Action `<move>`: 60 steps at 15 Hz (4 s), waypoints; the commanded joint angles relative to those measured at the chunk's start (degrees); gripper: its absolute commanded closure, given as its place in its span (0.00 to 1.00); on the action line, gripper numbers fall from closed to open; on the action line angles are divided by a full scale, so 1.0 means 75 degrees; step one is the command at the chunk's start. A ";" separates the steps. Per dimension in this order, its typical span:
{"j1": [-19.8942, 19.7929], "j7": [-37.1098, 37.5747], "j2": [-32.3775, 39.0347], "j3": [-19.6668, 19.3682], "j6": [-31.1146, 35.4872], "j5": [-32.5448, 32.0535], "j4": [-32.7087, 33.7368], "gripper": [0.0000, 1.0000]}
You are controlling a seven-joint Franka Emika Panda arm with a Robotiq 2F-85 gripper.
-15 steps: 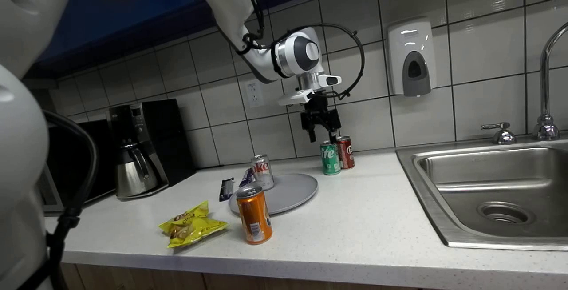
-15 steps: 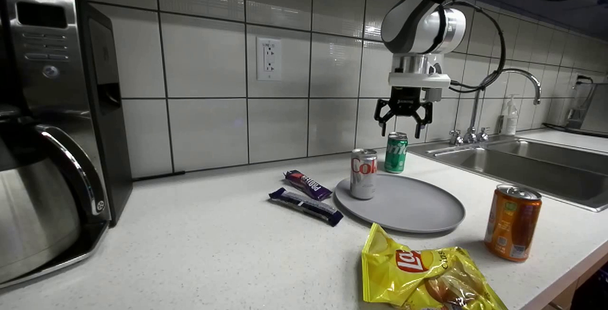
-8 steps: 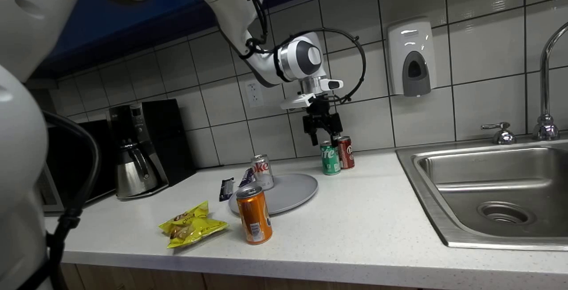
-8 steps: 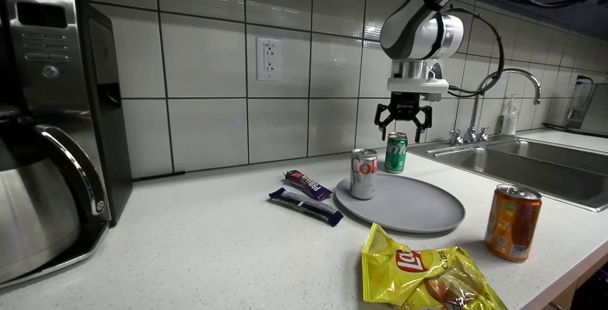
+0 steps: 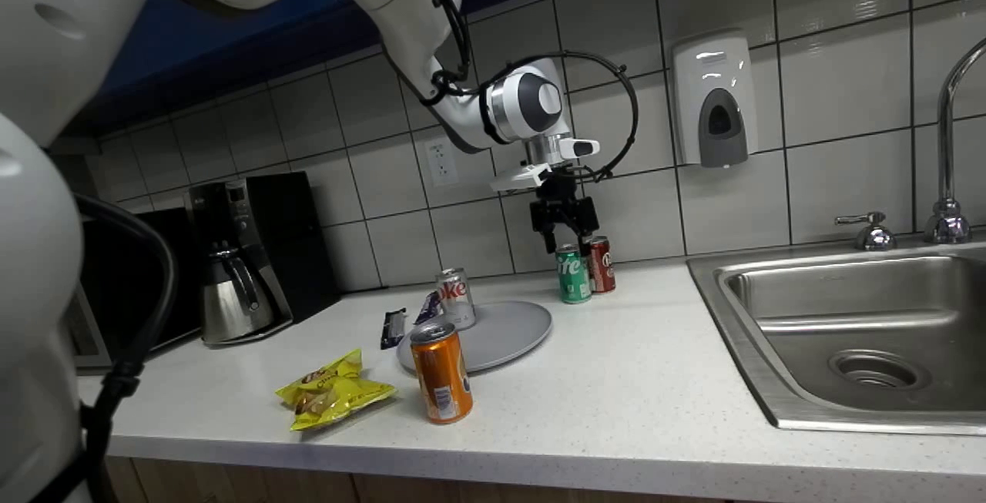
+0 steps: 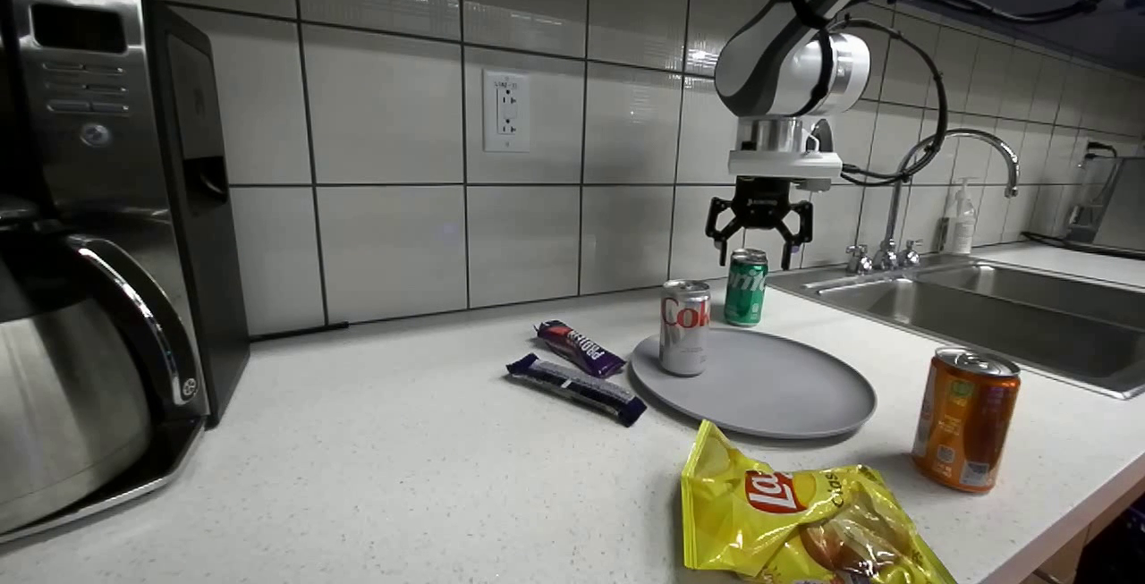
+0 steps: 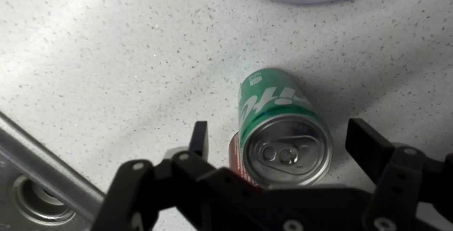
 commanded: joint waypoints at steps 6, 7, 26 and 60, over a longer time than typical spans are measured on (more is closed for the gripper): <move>-0.0112 0.0051 0.0392 0.0029 -0.0124 0.0163 0.0581 0.26; -0.0114 0.0047 0.0406 0.0031 -0.0125 0.0165 0.0601 0.34; 0.0400 0.0006 -0.0392 0.0018 0.0023 -0.0164 -0.0163 0.62; 0.1116 0.0172 -0.1897 0.0393 -0.0063 -0.0767 -0.2308 0.62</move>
